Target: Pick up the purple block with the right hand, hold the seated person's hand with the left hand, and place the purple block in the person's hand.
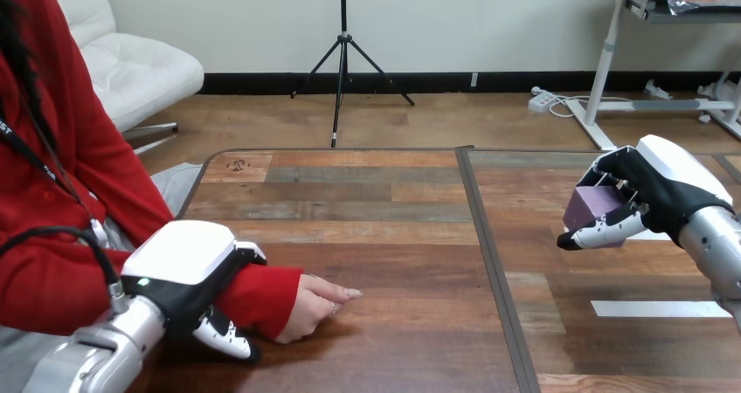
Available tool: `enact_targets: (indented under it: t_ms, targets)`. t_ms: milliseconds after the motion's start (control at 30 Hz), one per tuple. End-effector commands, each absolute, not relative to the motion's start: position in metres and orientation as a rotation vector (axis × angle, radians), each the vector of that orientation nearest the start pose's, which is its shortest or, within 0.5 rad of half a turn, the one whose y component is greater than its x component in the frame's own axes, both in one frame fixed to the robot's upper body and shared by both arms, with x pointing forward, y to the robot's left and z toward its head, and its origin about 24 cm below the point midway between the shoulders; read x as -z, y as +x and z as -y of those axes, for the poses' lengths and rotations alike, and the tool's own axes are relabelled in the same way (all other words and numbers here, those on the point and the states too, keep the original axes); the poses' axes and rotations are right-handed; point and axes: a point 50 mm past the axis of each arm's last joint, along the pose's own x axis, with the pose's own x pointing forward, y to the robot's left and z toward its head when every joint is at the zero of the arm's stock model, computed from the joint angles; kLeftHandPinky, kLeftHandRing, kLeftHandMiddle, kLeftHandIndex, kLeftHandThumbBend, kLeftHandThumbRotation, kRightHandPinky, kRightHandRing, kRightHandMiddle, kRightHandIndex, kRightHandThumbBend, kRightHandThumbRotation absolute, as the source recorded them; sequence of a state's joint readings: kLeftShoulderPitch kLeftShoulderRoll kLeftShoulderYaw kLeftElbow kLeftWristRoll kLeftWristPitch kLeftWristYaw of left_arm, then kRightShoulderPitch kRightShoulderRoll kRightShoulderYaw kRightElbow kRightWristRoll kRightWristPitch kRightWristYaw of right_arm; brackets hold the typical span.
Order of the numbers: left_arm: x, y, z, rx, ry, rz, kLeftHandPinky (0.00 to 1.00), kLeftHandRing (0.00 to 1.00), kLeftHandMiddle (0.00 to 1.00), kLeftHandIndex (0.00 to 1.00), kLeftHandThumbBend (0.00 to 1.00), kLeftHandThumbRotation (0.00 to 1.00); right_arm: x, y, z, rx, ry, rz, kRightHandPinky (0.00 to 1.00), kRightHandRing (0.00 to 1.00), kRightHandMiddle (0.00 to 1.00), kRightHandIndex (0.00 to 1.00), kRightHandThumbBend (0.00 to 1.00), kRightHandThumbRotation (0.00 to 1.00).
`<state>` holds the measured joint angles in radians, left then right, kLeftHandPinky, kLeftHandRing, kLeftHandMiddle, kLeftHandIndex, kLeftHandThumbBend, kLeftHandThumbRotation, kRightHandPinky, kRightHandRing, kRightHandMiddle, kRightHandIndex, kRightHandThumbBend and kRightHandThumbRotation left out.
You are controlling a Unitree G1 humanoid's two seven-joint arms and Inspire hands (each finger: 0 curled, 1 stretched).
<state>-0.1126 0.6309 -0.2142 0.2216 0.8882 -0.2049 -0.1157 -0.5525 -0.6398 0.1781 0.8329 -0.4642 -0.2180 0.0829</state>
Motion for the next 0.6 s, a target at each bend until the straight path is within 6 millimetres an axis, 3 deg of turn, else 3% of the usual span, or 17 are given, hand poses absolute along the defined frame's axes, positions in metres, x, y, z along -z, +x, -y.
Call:
enact_targets:
  t_ms: [0,567]
  targets:
    - [-0.0468,0.2789,-0.2206,0.425,1.578,0.024,0.75,0.74,0.74,0.72,0.90,0.22,-0.1005,0.3444,0.2844,-0.068,-1.124,-0.072,0.43,0.47,0.50,0.50,0.76,0.00]
    - [-0.0403,0.2877,-0.2157,0.439,1.634,0.030,0.72,0.72,0.71,0.68,0.85,0.04,-0.1021,0.3439,0.2844,-0.062,-1.141,-0.065,0.44,0.47,0.50,0.50,0.77,0.00]
